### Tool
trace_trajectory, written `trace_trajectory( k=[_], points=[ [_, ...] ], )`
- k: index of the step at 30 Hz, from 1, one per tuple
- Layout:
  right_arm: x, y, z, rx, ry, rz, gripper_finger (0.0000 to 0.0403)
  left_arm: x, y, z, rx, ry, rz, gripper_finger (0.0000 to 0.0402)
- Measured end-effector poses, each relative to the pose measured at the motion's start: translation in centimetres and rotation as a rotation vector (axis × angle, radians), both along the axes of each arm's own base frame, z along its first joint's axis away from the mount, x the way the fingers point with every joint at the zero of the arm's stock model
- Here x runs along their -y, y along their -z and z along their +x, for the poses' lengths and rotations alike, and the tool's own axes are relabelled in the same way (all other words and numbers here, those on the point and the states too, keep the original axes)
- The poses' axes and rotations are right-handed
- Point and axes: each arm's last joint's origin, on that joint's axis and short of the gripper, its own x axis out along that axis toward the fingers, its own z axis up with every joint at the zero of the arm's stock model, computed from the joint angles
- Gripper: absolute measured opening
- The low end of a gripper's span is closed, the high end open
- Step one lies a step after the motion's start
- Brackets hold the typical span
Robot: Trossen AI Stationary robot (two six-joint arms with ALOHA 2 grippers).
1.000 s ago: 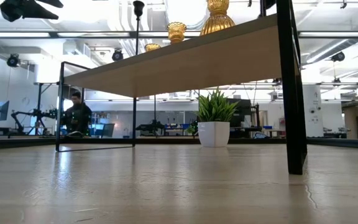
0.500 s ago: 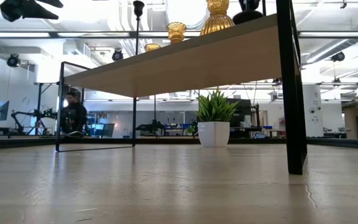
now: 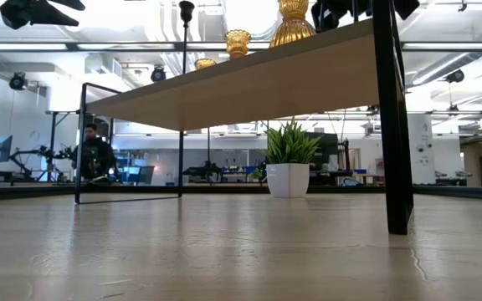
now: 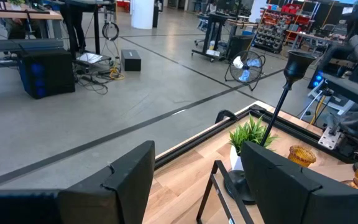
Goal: Pick & Place candle stick holders
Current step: Put the black candle holder on the shelf
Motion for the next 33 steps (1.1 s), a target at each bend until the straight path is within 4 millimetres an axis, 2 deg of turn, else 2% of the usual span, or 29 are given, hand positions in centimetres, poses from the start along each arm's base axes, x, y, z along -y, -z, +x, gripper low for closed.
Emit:
trace_trajectory(
  k=[14,22,33],
  points=[
    [-0.6,2.9,1.5,-0.011,-0.039,0.03,0.0008,0.0,0.0,0.0,0.0,0.0,0.0,0.0243],
    [-0.6,3.5,3.4,-0.045,-0.07,0.041,0.0008,0.0,0.0,0.0,0.0,0.0,0.0,0.0243],
    [-1.4,4.4,4.1,-0.065,-0.107,0.028,0.0008,0.0,0.0,0.0,0.0,0.0,0.0,0.0243]
  ],
)
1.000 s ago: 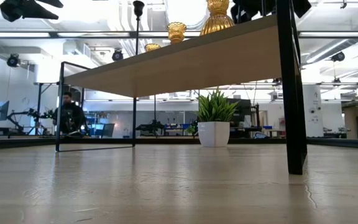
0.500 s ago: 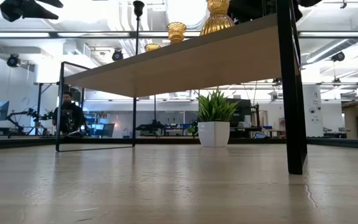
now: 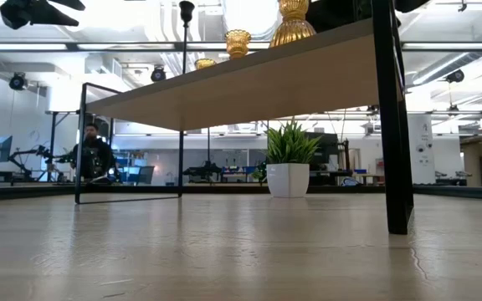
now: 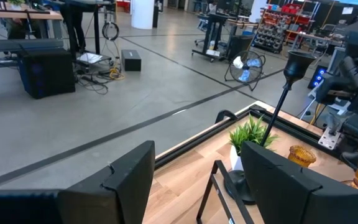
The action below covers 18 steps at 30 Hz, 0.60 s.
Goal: Pick & Place candle stick holders
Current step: Put the black candle holder on the shelf
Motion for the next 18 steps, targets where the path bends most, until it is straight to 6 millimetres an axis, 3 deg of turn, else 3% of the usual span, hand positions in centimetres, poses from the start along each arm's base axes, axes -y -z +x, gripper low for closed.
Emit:
trace_trajectory(
  k=[18],
  points=[
    [0.0,1.7,1.3,-0.036,-0.027,-0.016,0.0008,0.0,0.0,0.0,0.001,0.0,0.0,0.0243]
  ],
)
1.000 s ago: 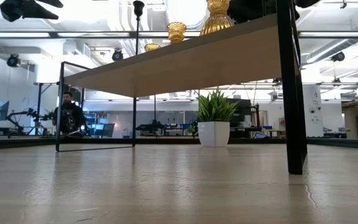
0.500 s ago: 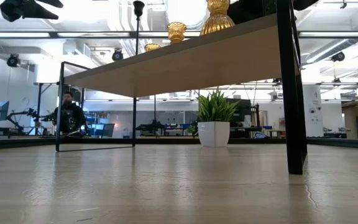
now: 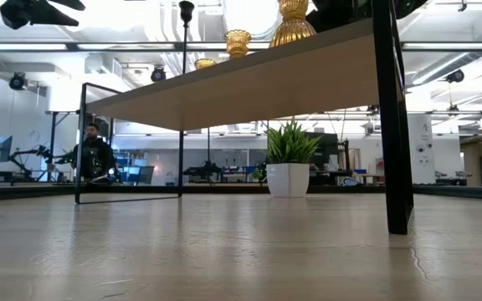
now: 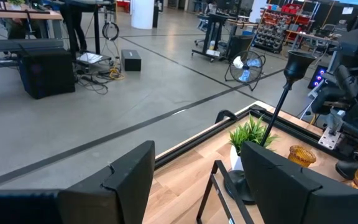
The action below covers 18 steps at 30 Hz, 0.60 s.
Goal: Pick & Place candle stick holders
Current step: Put the black candle holder on the shelf
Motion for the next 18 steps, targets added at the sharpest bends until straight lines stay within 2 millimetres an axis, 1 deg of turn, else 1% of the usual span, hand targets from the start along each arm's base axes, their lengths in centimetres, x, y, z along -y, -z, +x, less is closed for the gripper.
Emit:
trace_trajectory(
  k=[10,18],
  points=[
    [0.3,1.1,0.7,-0.019,0.008,-0.029,0.0008,0.0,0.0,0.0,0.0,0.0,0.0,0.0243],
    [0.4,1.3,0.9,-0.015,0.004,-0.034,0.0008,0.0,0.0,0.0,-0.001,0.0,0.0,0.0243]
  ],
)
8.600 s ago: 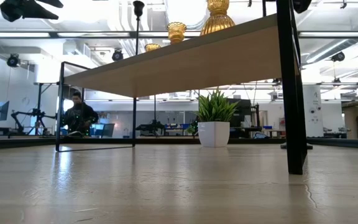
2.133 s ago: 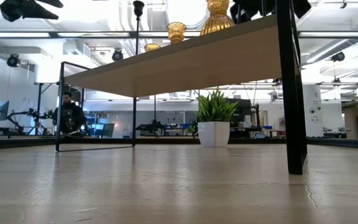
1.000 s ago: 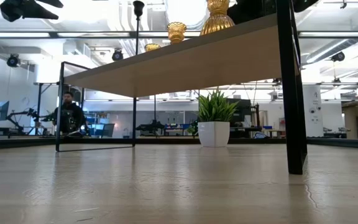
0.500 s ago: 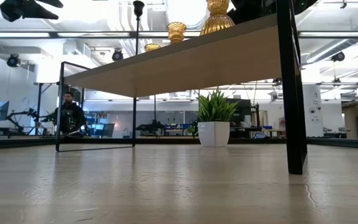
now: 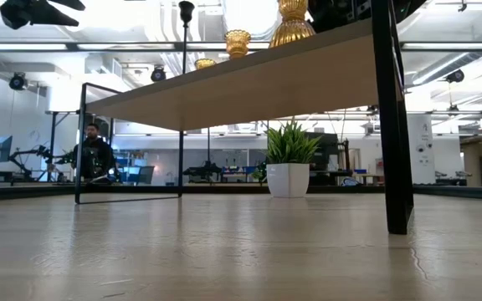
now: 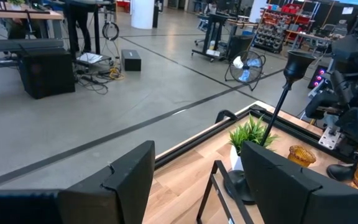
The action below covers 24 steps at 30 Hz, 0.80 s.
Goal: Pick & Place candle stick holders
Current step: Put the black candle holder on the shelf
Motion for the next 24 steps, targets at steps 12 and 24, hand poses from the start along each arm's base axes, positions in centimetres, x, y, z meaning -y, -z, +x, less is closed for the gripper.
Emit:
trace_trajectory(
  k=[12,24],
  points=[
    [0.06,-0.27,-0.13,0.005,0.035,-0.025,0.007,0.0,-0.01,0.0,0.001,0.0,0.0,0.0243],
    [0.14,-0.77,-0.57,-0.009,0.056,0.019,0.016,0.01,-0.01,-0.01,0.001,0.0,0.0,0.0243]
  ],
)
